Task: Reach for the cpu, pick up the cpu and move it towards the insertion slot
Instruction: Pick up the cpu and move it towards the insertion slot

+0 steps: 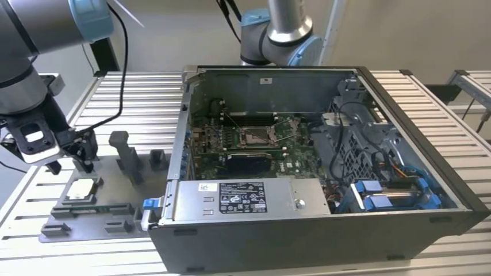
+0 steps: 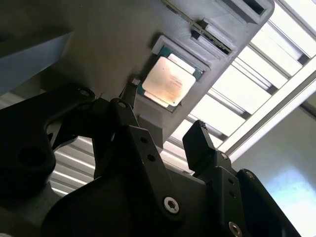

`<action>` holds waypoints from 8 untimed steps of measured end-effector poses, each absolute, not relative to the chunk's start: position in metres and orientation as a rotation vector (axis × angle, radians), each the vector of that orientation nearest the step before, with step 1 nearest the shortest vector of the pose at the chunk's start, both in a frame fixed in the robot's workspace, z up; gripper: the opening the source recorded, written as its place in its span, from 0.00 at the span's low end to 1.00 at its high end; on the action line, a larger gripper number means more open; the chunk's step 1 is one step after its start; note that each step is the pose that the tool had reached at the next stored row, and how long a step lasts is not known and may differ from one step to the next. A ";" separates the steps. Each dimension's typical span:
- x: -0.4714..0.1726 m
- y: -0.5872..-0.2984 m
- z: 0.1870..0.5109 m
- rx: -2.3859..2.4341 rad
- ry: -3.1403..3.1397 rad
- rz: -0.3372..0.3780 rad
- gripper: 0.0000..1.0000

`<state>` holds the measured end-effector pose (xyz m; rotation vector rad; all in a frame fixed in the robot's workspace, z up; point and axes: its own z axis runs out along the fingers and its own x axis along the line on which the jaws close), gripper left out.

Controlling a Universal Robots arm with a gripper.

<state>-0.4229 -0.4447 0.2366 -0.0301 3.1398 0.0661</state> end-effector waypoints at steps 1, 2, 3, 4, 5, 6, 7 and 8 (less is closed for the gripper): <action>-0.423 -0.445 0.236 -0.030 3.140 0.066 1.00; -0.423 -0.445 0.235 -0.030 3.140 0.066 1.00; -0.423 -0.445 0.234 -0.030 3.140 0.066 1.00; -0.423 -0.445 0.234 -0.030 3.140 0.066 1.00; -0.423 -0.445 0.233 -0.030 3.140 0.066 1.00; -0.423 -0.445 0.232 -0.030 3.140 0.066 1.00; -0.423 -0.445 0.231 -0.030 3.140 0.066 1.00; -0.423 -0.445 0.230 -0.030 3.140 0.066 1.00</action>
